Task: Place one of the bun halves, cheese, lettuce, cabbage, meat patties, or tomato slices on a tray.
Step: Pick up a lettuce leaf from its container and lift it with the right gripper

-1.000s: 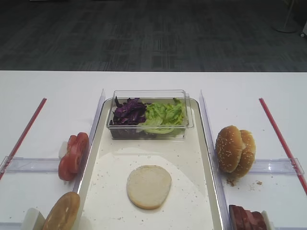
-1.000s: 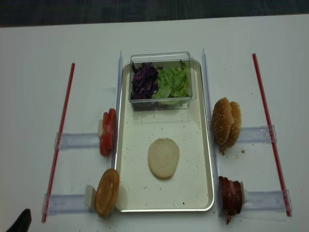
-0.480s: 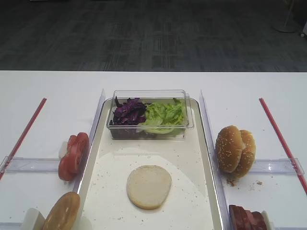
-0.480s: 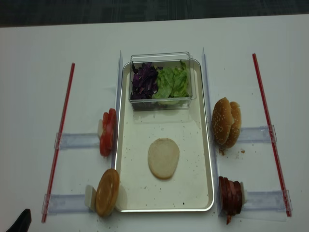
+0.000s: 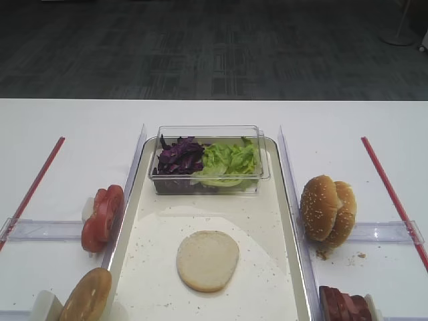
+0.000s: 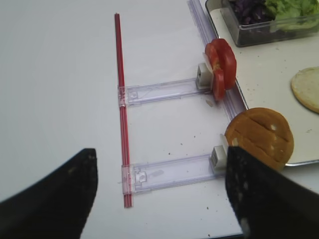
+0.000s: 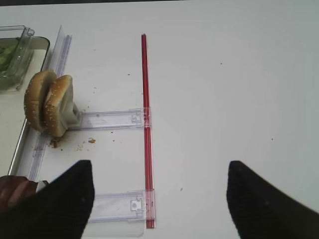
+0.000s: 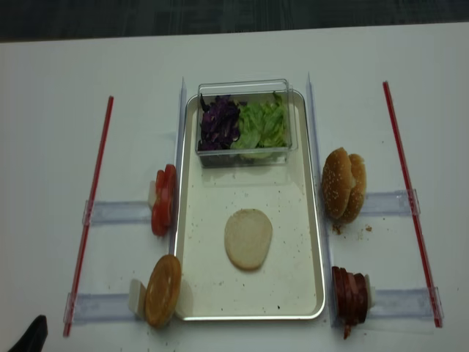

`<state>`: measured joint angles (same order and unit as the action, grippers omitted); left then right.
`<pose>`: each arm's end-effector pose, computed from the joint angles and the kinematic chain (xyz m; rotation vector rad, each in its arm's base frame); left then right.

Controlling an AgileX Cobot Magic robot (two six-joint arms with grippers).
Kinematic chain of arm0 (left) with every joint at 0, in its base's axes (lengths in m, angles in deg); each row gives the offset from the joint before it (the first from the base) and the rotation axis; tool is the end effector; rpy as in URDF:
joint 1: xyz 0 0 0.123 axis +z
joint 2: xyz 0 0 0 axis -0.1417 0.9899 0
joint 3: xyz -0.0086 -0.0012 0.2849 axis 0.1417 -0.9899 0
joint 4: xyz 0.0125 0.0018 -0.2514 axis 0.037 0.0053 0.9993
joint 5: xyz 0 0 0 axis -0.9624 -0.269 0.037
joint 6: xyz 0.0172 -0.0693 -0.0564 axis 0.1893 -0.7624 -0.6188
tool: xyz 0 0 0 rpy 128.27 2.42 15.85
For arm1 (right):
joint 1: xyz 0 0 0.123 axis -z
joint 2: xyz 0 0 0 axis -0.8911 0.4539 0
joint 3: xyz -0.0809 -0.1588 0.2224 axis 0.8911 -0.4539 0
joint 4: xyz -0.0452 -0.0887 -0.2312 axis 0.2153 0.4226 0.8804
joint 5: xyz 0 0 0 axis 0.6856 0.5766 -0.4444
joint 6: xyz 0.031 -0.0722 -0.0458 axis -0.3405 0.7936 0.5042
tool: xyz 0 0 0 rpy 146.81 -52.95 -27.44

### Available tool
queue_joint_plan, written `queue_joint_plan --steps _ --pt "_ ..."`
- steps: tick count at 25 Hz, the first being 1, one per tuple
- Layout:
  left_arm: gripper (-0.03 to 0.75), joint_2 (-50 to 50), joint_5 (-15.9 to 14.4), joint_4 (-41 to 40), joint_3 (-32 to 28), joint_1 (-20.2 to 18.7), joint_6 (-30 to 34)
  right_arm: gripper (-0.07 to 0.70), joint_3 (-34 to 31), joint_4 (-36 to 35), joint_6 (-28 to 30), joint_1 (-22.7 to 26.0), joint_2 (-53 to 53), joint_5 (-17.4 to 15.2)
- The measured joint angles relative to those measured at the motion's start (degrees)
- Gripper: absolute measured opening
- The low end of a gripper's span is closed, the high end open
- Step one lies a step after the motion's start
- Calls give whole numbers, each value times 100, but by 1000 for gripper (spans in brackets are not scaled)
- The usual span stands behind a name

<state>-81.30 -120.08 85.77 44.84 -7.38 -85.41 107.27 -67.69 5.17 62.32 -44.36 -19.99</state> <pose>-0.0121 -0.0049 0.2650 0.0722 2.1627 -0.0189 -0.0082 -0.0027 0.2656 0.0522 2.1241 0.0022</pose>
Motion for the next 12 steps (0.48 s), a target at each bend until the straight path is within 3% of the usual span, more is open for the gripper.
queue_joint_plan --steps 12 --pt "493 0 0 0 0 0 0 571 912 -111 0 0 1214 -538"
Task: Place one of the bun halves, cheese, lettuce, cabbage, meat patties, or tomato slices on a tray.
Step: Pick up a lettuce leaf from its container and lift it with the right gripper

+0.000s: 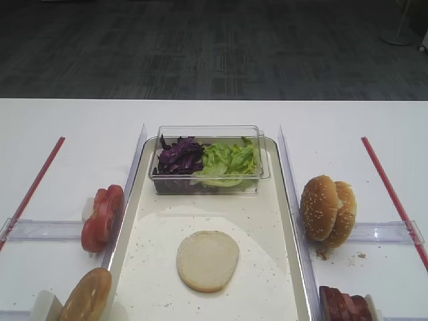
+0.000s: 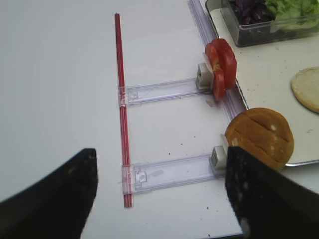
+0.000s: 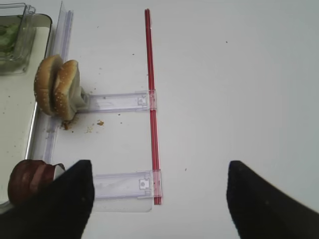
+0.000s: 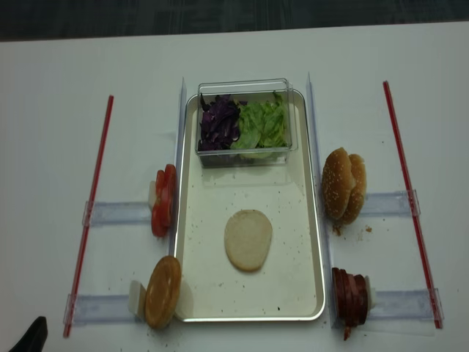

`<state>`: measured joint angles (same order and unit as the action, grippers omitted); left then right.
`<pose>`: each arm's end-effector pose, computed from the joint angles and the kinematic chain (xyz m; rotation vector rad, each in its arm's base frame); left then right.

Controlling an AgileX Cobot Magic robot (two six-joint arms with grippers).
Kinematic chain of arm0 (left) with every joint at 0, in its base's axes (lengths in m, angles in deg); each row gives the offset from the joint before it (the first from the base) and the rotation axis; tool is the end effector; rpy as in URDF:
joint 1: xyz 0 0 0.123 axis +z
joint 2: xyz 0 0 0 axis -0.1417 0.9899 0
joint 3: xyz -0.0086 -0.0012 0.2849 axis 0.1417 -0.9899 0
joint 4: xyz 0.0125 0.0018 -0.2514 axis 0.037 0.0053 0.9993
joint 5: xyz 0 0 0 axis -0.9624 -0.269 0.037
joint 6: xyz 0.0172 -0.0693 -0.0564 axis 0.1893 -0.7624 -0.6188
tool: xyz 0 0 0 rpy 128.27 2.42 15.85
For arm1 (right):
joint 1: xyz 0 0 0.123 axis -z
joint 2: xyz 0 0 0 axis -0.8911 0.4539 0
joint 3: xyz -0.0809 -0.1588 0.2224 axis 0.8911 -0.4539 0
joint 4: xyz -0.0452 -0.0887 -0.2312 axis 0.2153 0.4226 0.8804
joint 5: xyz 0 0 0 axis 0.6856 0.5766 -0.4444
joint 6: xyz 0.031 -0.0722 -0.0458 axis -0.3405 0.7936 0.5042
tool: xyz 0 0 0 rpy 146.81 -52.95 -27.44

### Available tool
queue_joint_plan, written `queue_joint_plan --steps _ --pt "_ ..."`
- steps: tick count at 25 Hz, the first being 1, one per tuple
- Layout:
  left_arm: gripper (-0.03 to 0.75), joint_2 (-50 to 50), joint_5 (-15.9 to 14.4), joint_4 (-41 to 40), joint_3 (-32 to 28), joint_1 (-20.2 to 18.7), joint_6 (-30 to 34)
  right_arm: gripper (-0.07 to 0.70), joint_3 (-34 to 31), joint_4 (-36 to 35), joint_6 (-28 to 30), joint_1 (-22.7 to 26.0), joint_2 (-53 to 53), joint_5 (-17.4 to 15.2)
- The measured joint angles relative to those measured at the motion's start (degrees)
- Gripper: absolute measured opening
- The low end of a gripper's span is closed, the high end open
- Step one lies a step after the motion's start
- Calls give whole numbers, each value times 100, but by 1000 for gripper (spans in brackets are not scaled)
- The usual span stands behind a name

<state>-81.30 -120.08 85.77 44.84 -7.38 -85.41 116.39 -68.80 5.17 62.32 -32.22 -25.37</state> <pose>-0.0121 -0.0049 0.2650 0.0722 2.1627 -0.0189 0.0055 -0.0010 0.3029 0.0543 2.2711 0.0207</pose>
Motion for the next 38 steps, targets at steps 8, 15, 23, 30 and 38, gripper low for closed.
queue_joint_plan --steps 8,15,23,30,38 --pt "493 0 0 0 0 0 0 571 419 -364 0 0 953 -241" --pt "493 0 0 0 0 0 0 571 663 -390 0 0 2149 -241" --pt "493 0 0 0 0 0 0 571 1392 -390 141 0 3781 -59" --pt "493 0 0 0 0 0 0 571 2185 -401 224 0 5146 15" --pt "493 0 0 0 0 0 0 571 3151 -475 428 0 6491 63"
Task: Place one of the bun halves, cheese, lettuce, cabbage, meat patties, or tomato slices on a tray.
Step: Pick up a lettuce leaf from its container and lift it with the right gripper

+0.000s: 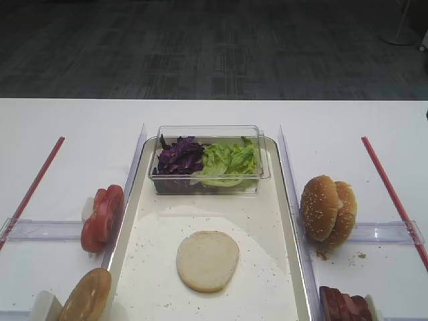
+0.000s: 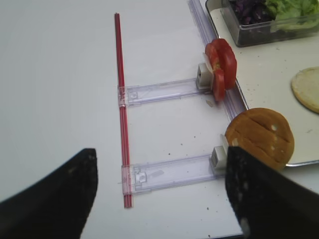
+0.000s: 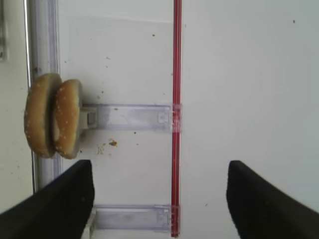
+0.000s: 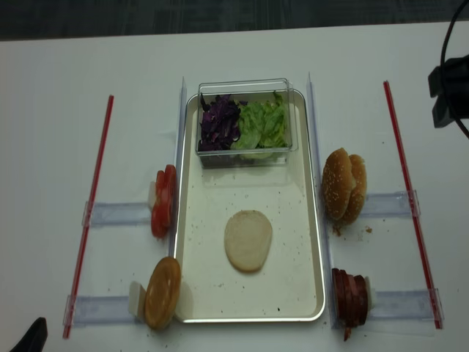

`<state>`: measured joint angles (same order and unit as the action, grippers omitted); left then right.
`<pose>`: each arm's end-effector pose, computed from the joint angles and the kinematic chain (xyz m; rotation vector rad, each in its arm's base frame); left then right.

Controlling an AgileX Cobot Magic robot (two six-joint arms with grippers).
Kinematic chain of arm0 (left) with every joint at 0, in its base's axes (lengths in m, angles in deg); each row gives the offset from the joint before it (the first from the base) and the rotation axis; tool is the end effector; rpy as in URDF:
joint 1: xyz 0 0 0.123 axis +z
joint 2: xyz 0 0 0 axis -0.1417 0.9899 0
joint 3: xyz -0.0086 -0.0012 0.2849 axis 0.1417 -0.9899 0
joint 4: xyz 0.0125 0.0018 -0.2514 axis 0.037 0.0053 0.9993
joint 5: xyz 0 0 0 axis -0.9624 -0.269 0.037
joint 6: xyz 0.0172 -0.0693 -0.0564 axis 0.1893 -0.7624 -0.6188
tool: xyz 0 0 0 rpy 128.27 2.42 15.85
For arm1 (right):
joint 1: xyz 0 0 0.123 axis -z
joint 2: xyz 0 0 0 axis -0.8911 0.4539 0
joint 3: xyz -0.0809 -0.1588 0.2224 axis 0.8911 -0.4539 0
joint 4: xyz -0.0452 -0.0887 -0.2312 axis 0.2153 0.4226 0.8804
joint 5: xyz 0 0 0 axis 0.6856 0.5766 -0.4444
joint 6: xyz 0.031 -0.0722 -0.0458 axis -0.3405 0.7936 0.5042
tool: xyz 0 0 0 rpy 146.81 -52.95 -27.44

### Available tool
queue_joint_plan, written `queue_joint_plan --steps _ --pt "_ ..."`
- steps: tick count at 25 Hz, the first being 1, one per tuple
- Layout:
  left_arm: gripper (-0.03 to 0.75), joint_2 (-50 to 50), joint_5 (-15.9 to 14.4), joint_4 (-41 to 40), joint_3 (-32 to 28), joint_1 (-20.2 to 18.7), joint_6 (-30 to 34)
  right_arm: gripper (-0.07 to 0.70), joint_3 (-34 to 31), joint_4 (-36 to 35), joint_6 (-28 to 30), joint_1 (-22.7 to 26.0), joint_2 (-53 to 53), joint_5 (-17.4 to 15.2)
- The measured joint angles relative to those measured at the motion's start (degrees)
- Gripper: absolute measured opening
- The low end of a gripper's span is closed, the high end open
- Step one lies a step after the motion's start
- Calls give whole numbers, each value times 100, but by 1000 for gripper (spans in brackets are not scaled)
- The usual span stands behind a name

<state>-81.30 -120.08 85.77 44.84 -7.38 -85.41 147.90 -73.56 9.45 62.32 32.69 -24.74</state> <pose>-0.0121 -0.0049 0.2650 0.0722 2.1627 -0.0189 0.2483 0.0090 0.3281 -0.0199 2.8420 0.0975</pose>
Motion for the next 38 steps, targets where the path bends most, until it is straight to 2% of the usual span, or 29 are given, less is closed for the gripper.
queue_joint_plan --steps 9,17,27,38 --pt "493 0 0 0 0 0 0 567 1291 -395 119 0 1521 13" --pt "493 0 0 0 0 0 0 526 1994 -431 240 0 2665 21" --pt "493 0 0 0 0 0 0 526 2186 -473 297 0 3584 144" --pt "493 0 0 0 0 0 0 526 2190 -473 453 0 3706 283"
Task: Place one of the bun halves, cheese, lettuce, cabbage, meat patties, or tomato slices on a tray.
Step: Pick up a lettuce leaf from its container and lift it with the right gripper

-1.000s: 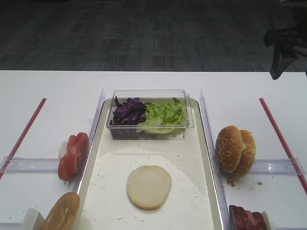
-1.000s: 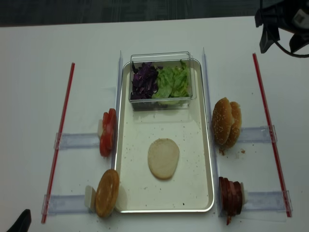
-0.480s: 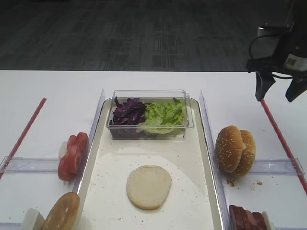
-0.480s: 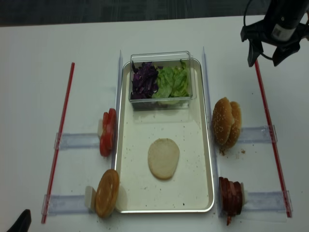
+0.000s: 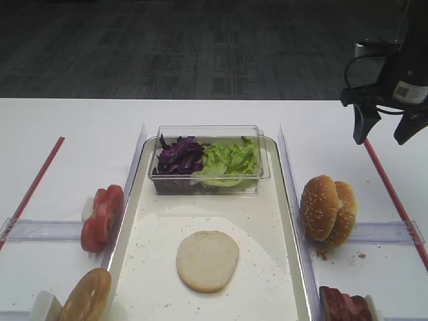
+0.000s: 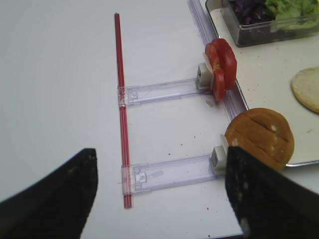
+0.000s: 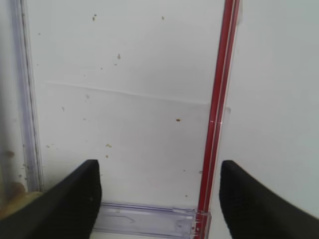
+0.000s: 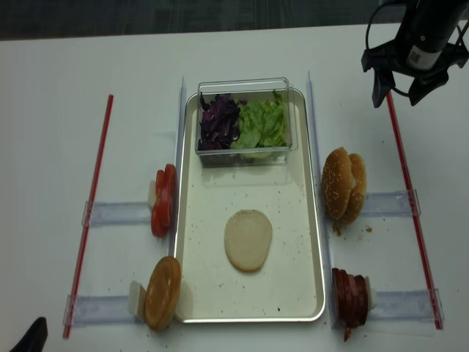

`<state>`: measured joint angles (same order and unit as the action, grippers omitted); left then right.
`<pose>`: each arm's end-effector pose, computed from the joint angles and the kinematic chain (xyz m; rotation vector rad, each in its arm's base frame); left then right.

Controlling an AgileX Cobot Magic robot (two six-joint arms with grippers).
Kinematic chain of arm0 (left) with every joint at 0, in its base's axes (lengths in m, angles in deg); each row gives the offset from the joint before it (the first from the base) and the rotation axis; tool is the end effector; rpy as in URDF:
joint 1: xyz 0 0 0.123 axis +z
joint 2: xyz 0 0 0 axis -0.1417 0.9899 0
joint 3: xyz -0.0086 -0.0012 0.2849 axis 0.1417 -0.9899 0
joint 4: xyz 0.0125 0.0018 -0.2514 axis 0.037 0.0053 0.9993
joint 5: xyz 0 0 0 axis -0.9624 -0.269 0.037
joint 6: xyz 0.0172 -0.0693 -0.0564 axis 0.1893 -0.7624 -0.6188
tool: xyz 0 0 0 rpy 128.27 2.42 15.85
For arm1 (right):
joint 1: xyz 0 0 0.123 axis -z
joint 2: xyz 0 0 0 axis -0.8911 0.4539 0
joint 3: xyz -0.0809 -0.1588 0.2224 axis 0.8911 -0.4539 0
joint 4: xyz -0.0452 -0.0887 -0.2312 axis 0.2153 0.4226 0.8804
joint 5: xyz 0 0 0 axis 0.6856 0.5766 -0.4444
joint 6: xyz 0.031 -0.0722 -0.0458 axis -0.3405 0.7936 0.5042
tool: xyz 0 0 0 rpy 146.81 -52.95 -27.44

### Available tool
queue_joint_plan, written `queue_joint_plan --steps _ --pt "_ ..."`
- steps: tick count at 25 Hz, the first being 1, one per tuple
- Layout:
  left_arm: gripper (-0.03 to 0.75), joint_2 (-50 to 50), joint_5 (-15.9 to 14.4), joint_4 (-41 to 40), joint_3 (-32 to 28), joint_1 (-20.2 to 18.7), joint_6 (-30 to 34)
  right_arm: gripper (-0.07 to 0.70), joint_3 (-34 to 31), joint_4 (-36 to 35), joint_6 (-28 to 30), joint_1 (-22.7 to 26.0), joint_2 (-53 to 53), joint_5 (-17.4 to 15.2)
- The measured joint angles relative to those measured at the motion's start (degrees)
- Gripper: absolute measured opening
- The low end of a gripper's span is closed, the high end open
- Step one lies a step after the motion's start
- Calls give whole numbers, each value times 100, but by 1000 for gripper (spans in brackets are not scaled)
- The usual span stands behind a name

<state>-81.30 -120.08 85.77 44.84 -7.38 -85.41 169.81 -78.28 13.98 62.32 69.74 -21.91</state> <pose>-0.0121 -0.0049 0.2650 0.0722 2.1627 -0.0189 0.3996 0.0175 0.2199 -0.0815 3.0445 0.2121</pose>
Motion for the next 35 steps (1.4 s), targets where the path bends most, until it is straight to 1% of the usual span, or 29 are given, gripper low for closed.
queue_joint_plan --steps 10,15,19,22,24,30,35 --pt "493 0 0 0 0 0 0 526 0 -5 -14 0 0 14" --pt "492 0 0 0 0 0 0 525 0 -27 -424 0 0 14" --pt "492 0 0 0 0 0 0 526 0 -136 -546 -44 0 3" --pt "492 0 0 0 0 0 0 526 9 -45 -639 -257 0 3" --pt "492 0 0 0 0 0 0 525 59 51 -799 -463 12 3" --pt "492 0 0 0 0 0 0 525 445 76 -1338 -1035 12 -43" --pt "492 0 0 0 0 0 0 525 826 41 -1610 -1379 25 -222"
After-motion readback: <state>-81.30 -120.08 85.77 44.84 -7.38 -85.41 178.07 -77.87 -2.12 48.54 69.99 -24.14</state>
